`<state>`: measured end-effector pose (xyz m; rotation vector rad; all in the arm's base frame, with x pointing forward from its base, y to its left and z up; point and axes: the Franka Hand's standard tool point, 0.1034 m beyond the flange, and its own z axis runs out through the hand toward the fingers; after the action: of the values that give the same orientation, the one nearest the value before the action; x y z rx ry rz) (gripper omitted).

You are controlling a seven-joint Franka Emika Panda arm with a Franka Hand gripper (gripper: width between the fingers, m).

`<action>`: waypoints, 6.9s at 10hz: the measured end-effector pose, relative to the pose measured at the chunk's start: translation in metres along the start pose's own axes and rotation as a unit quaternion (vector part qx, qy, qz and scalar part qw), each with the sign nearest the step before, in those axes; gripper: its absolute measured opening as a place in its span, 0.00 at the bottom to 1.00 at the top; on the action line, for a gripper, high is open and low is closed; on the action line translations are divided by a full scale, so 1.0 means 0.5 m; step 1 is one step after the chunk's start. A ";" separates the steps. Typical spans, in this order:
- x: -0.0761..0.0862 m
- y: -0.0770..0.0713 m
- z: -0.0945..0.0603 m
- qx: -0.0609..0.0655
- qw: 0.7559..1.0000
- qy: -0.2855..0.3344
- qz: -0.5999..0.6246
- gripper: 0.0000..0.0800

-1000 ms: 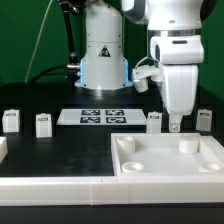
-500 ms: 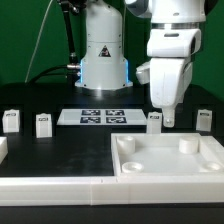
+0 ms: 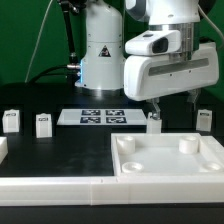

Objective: Assemble one leg

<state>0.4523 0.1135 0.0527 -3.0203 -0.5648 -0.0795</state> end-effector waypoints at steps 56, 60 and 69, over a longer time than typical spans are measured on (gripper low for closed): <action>-0.056 -0.168 -0.057 0.126 0.859 -0.320 0.379 0.36; -0.053 -0.121 -0.087 0.060 0.916 -0.186 0.351 0.36; 0.007 -0.082 -0.119 -0.014 0.970 0.059 0.235 0.36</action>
Offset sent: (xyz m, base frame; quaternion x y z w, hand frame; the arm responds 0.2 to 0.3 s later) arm 0.0000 0.0000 0.0000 0.0000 0.0000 0.1593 0.9872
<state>0.4387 0.1482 0.1145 -3.0550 0.1695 -0.2381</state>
